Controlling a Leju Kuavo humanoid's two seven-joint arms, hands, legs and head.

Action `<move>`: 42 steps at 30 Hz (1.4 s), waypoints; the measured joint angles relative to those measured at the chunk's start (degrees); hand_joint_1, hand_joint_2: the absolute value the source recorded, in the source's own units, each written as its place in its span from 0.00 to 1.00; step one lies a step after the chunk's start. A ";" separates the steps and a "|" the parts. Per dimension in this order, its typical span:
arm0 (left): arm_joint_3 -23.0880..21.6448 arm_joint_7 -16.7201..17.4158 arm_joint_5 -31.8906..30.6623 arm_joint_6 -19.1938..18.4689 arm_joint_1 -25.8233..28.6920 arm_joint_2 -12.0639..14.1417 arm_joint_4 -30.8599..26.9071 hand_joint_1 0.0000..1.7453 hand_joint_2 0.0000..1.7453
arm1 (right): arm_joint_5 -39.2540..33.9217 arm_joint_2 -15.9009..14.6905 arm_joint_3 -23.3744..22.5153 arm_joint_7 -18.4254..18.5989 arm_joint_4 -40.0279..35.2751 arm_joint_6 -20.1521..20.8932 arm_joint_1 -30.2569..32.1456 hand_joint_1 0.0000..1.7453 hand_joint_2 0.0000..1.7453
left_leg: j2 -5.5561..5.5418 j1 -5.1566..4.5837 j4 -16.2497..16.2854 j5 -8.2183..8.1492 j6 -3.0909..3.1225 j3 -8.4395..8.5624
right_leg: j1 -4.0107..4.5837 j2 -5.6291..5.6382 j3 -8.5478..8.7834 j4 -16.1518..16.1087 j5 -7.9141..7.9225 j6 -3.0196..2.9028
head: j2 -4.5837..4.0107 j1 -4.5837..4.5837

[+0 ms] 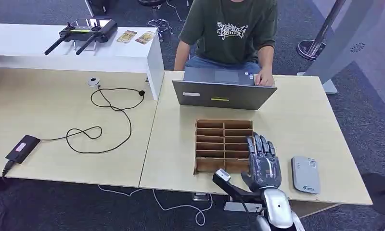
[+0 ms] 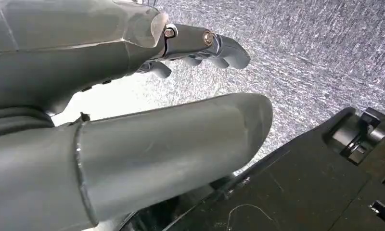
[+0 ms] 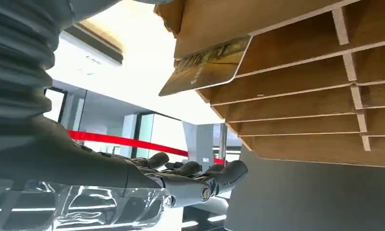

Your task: Pass the card to the sensor for recognition and then transmit it.

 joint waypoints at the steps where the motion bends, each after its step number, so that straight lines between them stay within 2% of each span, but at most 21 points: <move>1: 0.00 -0.02 -0.02 -0.02 -0.01 0.00 0.00 0.00 0.00 | 0.00 0.00 -0.02 0.00 0.00 0.00 0.02 0.00 1.00 | 0.00 0.00 0.00 0.00 0.00 0.00 | 0.00 0.00 0.00 0.00 0.00 0.00 | 0.00 0.00; 28: 0.00 0.04 -0.31 -0.55 -0.03 0.00 0.00 0.00 0.00 | 0.00 0.00 -0.07 1.29 -0.85 0.17 0.85 0.00 1.00 | 0.00 0.00 0.00 0.00 0.00 0.00 | 0.00 0.00 0.00 0.00 0.00 0.00 | 0.00 0.00; 29: 0.00 0.04 -0.31 -0.55 -0.03 0.00 0.00 0.00 0.00 | 0.00 0.00 -0.07 1.31 -0.92 0.17 0.87 0.19 1.00 | 0.00 0.00 0.00 0.00 0.00 0.00 | 0.00 0.00 0.00 0.00 0.00 0.00 | 0.00 0.00; 30: 0.00 0.04 -0.31 -0.55 -0.03 0.00 0.00 0.00 0.00 | 0.00 0.00 -0.07 1.31 -0.98 0.17 0.89 0.54 1.00 | 0.00 0.00 0.00 0.00 0.00 0.00 | 0.00 0.00 0.00 0.00 0.00 0.00 | 0.00 0.00; 31: 0.00 0.04 -0.31 -0.57 -0.03 0.00 0.00 0.00 0.00 | 0.00 0.00 -0.07 1.31 -0.98 0.17 0.91 0.54 1.00 | 0.00 0.00 0.00 0.00 0.00 0.00 | 0.00 0.00 0.00 0.00 0.00 0.00 | 0.00 0.00; 32: 0.00 0.04 -0.33 -0.59 -0.04 0.00 0.00 0.00 0.00 | 0.00 0.00 -0.09 1.31 -1.01 0.17 0.95 0.97 1.00 | 0.00 0.00 0.00 0.00 0.00 0.00 | 0.00 0.00 0.00 0.00 0.00 0.00 | 0.00 0.00; 35: 0.00 0.04 -0.35 -0.70 -0.04 0.00 0.00 0.00 0.00 | 0.00 0.00 -0.13 1.31 -1.22 0.20 1.10 1.00 1.00 | 0.00 0.00 0.00 0.00 0.00 0.00 | 0.00 0.00 0.00 0.00 0.00 0.00 | 0.00 0.00; 42: 0.00 0.09 -0.42 -0.79 -0.06 0.00 0.00 0.00 0.00 | 0.00 0.00 -0.42 1.31 -1.33 0.55 1.29 1.00 1.00 | 0.00 0.00 0.00 0.00 0.00 0.00 | 0.00 0.00 0.00 0.00 0.00 0.00 | 0.00 0.00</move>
